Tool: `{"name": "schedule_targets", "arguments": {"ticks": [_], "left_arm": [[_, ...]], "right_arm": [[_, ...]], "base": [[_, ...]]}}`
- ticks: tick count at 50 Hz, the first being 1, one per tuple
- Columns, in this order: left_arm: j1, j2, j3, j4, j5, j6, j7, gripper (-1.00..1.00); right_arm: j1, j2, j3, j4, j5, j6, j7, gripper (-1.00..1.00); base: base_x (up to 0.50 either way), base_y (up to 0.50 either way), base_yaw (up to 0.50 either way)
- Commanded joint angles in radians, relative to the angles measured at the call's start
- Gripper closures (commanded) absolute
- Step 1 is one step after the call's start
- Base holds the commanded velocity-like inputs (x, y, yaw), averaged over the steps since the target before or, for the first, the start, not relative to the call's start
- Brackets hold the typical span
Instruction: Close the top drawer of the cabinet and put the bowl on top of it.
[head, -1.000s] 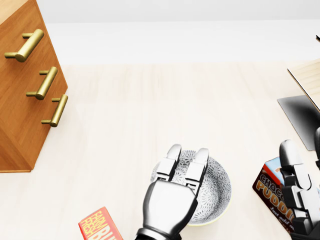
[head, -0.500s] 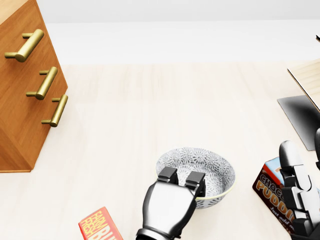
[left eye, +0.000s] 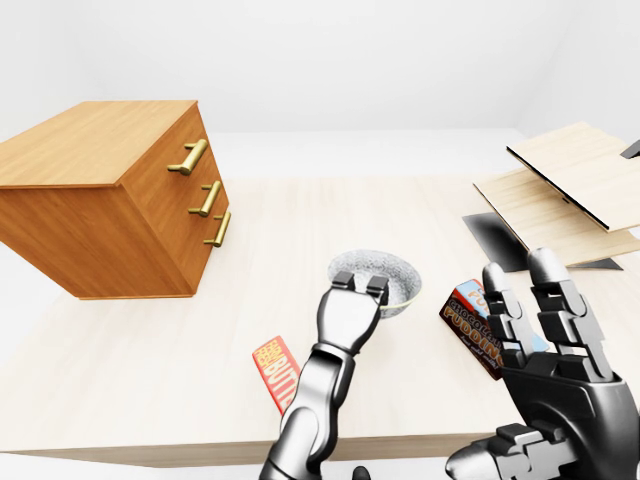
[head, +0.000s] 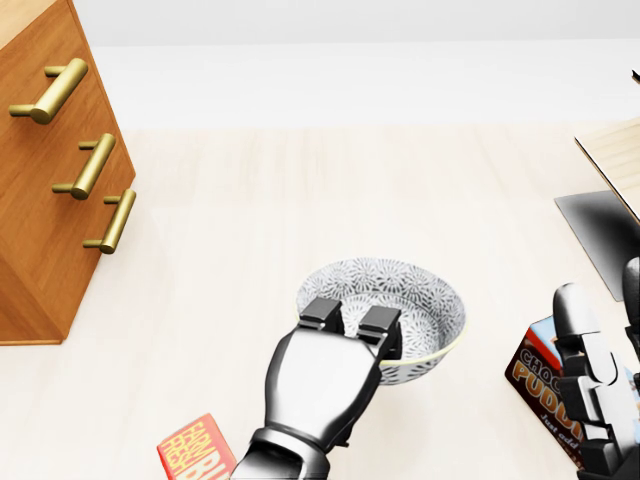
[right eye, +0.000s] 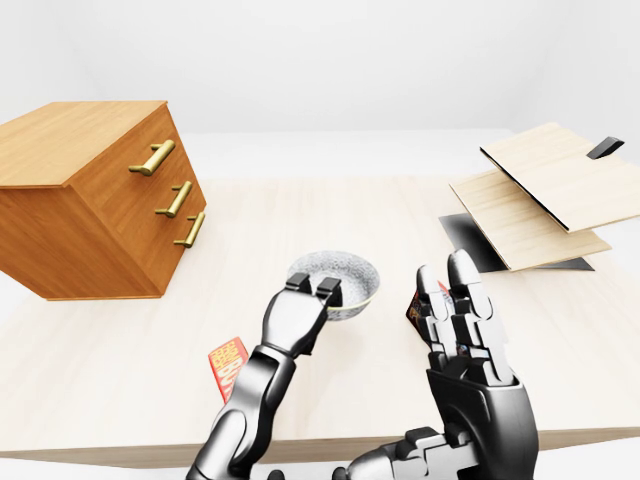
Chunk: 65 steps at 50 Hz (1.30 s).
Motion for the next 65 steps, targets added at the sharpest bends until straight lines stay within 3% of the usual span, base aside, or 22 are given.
{"name": "schedule_targets", "arguments": {"ticks": [1,10,18,25,32,41,45,53,65], "left_arm": [[-0.030,-0.010,0.024,-0.140,0.057,0.000,-0.080,1.00],[-0.075,-0.022,0.059,-0.217,0.036,0.000,-0.204,1.00],[-0.125,-0.033,0.102,-0.265,0.040,0.000,-0.231,1.00],[-0.235,-0.057,0.154,-0.304,0.079,0.000,-0.373,1.00],[-0.300,-0.077,0.188,-0.352,0.120,0.000,-0.462,1.00],[-0.403,-0.068,0.253,-0.389,0.145,0.000,-0.551,1.00],[-0.486,-0.065,0.292,-0.421,0.195,0.000,-0.620,1.00],[-0.651,0.010,0.382,-0.377,0.138,0.000,-0.620,1.00],[-0.788,0.102,0.439,-0.340,0.081,0.000,-0.620,1.00]], "right_arm": [[0.002,-0.009,0.006,0.003,0.001,-0.004,-0.008,-1.00],[-0.004,-0.004,-0.004,-0.002,0.006,0.005,-0.003,-1.00],[0.003,-0.011,0.014,0.002,-0.003,-0.002,-0.005,-1.00],[0.006,-0.021,0.025,0.007,-0.007,-0.012,-0.016,-1.00],[0.010,-0.031,0.035,0.011,-0.010,-0.020,-0.024,-1.00],[0.010,-0.036,0.036,0.012,-0.007,-0.019,-0.028,-1.00],[0.010,-0.037,0.041,0.015,-0.013,-0.021,-0.029,-1.00],[-0.010,-0.043,0.037,0.024,-0.018,-0.010,-0.040,-1.00],[-0.010,-0.043,0.029,0.018,-0.009,-0.003,-0.041,-1.00]], "base": [[0.00,0.00,0.00],[0.00,0.00,0.00],[0.00,0.00,0.00],[0.00,0.00,0.00],[0.00,0.00,0.00],[0.00,0.00,0.00],[0.00,0.00,0.00],[0.00,0.00,0.00],[0.00,0.00,0.00]]}}
